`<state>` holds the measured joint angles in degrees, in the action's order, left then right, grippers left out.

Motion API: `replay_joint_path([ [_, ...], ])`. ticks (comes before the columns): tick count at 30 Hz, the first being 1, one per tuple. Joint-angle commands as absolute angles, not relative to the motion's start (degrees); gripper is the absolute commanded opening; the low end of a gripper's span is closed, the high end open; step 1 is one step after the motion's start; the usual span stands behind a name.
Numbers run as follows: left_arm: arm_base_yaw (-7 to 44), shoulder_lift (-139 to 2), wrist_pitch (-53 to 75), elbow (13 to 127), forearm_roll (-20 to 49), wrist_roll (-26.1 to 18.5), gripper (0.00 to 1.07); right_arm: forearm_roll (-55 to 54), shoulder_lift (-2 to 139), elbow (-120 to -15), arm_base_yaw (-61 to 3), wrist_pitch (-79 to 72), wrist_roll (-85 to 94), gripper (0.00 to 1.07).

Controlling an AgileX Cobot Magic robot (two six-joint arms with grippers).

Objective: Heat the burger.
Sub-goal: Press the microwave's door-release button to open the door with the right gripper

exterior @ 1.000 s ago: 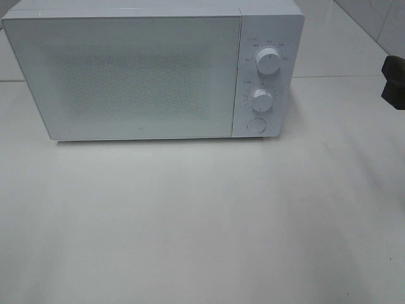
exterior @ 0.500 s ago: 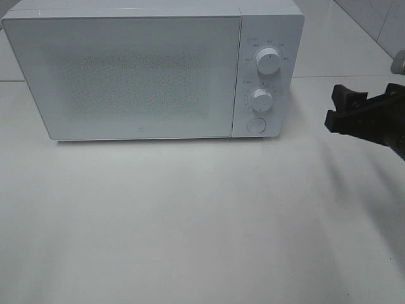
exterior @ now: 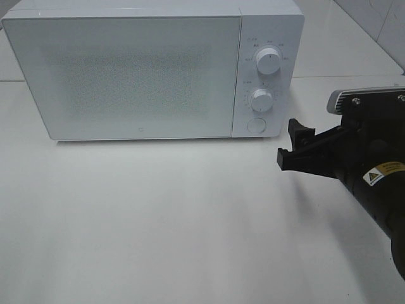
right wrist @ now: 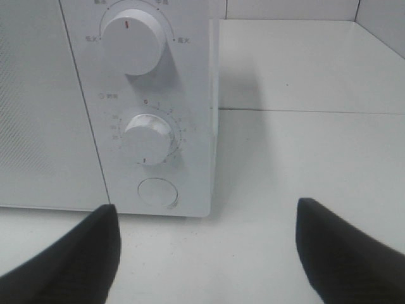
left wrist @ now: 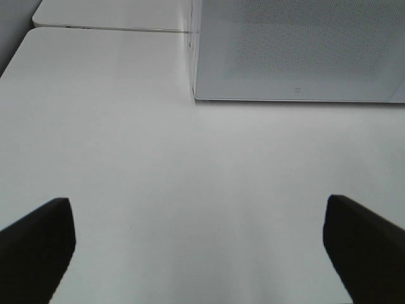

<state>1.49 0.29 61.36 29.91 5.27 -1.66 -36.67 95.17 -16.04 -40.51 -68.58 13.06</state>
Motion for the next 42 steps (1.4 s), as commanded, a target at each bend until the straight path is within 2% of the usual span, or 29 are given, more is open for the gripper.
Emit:
replay_joint_path([
  [1, 1.3, 1.4, 61.5, 29.6, 5.4, -1.3, 1.02, -40.3, 95.9, -16.3, -44.3, -70.0, 13.8, 0.74],
  [13, 1.3, 1.4, 61.5, 29.6, 5.4, -1.3, 1.02, -42.1, 98.8, -18.3, -47.0, -69.6, 13.1, 0.73],
  [17, 1.3, 1.4, 61.5, 29.6, 5.4, -1.3, 1.02, -42.1, 98.8, -18.3, -47.0, -69.7, 9.6, 0.68],
  [20, 1.3, 1.4, 61.5, 29.6, 5.4, -1.3, 1.02, -42.1, 98.8, -18.3, -47.0, -69.7, 5.1, 0.62],
  [21, 1.3, 1.4, 61.5, 29.6, 5.4, -1.3, 1.02, -42.1, 98.8, -18.3, -47.0, -69.7, 0.0, 0.57],
  [22, 1.3, 1.4, 61.5, 29.6, 5.4, -1.3, 1.02, -42.1, 98.8, -18.3, -47.0, -69.7, 0.0, 0.57],
  [23, 1.3, 1.4, 61.5, 29.6, 5.4, -1.3, 1.02, -42.1, 98.8, -18.3, -47.0, -69.7, -7.2, 0.51],
  [24, 1.3, 1.4, 61.5, 29.6, 5.4, -1.3, 1.02, -42.1, 98.8, -18.3, -47.0, -69.7, -7.2, 0.51],
  [25, 1.3, 1.4, 61.5, 29.6, 5.4, -1.3, 1.02, -41.9, 98.8, -18.3, -47.0, -69.6, -16.3, 0.43],
  [27, 1.3, 1.4, 61.5, 29.6, 5.4, -1.3, 1.02, -41.9, 98.8, -18.3, -47.0, -69.6, -21.1, 0.39],
  [28, 1.3, 1.4, 61.5, 29.6, 5.4, -1.3, 1.02, -41.9, 98.8, -18.3, -47.0, -69.6, -29.6, 0.31],
  [29, 1.3, 1.4, 61.5, 29.6, 5.4, -1.3, 1.02, -41.9, 98.8, -18.3, -47.0, -69.6, -29.6, 0.31],
  [31, 1.3, 1.4, 61.5, 29.6, 5.4, -1.3, 1.02, -41.9, 98.8, -18.3, -47.0, -69.6, -42.6, 0.21],
  [32, 1.3, 1.4, 61.5, 29.6, 5.4, -1.3, 1.02, -41.9, 98.8, -18.3, -47.0, -69.6, -42.6, 0.21],
  [34, 1.3, 1.4, 61.5, 29.6, 5.4, -1.3, 1.02, -41.9, 98.8, -18.3, -47.0, -69.6, -53.3, 0.13],
  [40, 1.3, 1.4, 61.5, 29.6, 5.4, -1.3, 1.02, -43.0, 98.9, -18.3, -47.0, -67.5, -65.2, 0.01],
  [42, 1.3, 1.4, 61.5, 29.6, 5.4, -1.3, 1.02, -44.1, 98.9, -18.3, -47.0, -65.9, -68.4, 0.00],
])
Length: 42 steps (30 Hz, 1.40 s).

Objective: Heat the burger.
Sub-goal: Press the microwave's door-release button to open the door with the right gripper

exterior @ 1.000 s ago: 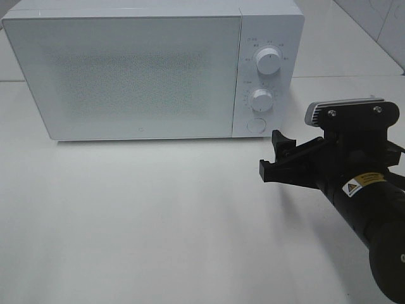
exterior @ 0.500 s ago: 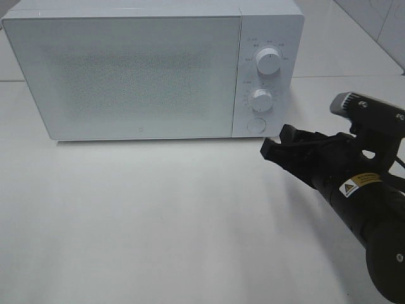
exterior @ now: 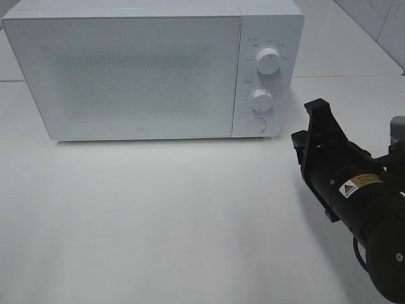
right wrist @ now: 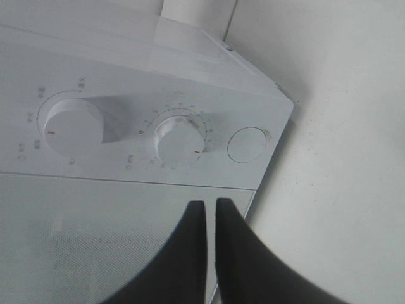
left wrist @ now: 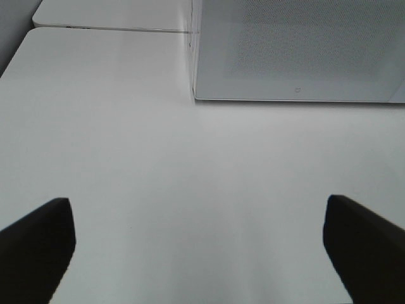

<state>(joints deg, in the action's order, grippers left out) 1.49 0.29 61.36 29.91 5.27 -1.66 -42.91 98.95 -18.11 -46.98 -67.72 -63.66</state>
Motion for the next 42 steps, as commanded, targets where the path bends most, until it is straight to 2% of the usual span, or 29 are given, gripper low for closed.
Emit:
replay_joint_path([
  [1, 1.3, 1.4, 61.5, 29.6, 5.4, -1.3, 1.02, -44.6, 98.9, -18.3, -47.0, -65.4, -69.6, 0.00],
  [10, 1.3, 1.4, 61.5, 29.6, 5.4, -1.3, 1.02, -47.2, 99.0, -20.0, -46.8, -65.1, -68.4, 0.00],
  [23, 1.3, 1.4, 61.5, 29.6, 5.4, -1.3, 1.02, -47.5, 106.4, -26.4, -46.8, -64.7, -71.4, 0.00],
  [42, 1.3, 1.4, 61.5, 29.6, 5.4, -1.3, 1.02, -39.1, 114.4, -37.3, -38.0, -58.3, -71.8, 0.00],
])
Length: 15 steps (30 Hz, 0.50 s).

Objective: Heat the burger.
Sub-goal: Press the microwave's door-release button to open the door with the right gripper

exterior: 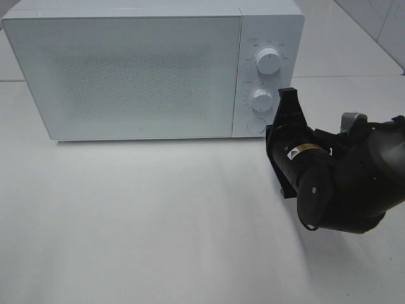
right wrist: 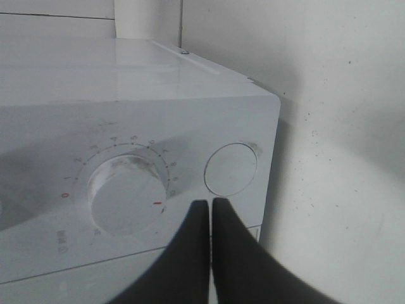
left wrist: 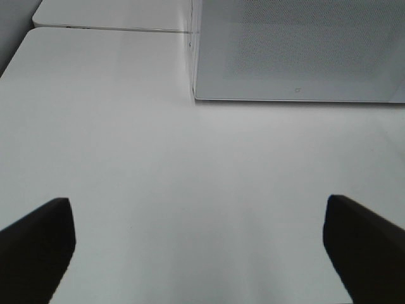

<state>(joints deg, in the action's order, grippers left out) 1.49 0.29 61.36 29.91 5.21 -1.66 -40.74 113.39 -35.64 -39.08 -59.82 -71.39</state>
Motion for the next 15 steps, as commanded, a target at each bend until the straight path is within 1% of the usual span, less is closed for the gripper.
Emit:
replay_joint_path([
  [1, 1.3, 1.4, 61.5, 29.6, 5.4, -1.3, 1.02, -39.1, 115.2, -38.2, -37.2, -57.6, -71.8, 0.00],
  [7, 1.3, 1.4, 61.5, 29.6, 5.4, -1.3, 1.02, -38.9, 117.5, -41.2, -35.5, -55.2, -72.0, 0.00],
  [15, 1.3, 1.4, 61.5, 29.6, 5.4, -1.3, 1.02, -39.5, 119.7, -45.0, -35.5, -53.2, -73.1, 0.00],
])
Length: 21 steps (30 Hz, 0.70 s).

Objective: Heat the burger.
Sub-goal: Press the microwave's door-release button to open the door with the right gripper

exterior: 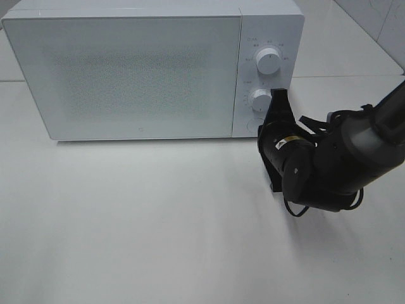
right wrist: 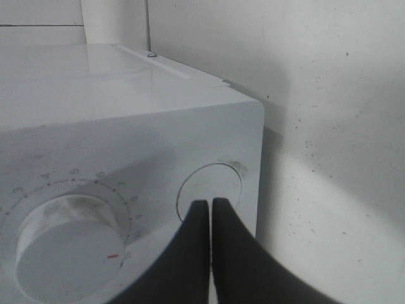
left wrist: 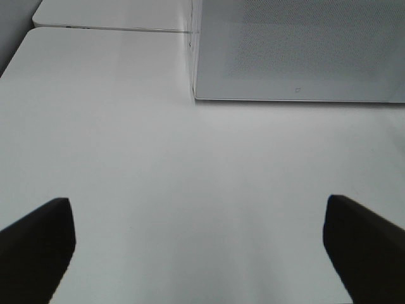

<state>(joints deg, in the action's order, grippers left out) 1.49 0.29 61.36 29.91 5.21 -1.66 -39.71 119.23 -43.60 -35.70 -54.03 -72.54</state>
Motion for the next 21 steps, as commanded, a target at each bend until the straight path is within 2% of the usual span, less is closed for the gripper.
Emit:
replay_joint_path([
  [1, 1.3, 1.4, 61.5, 29.6, 5.4, -1.3, 1.02, -39.5, 119.7, -45.0, -35.5, -53.2, -73.1, 0.00],
  [21, 1.3, 1.4, 61.5, 29.6, 5.4, -1.3, 1.02, -42.6, 124.2, -51.2, -34.8, -52.2, -72.6, 0.00],
])
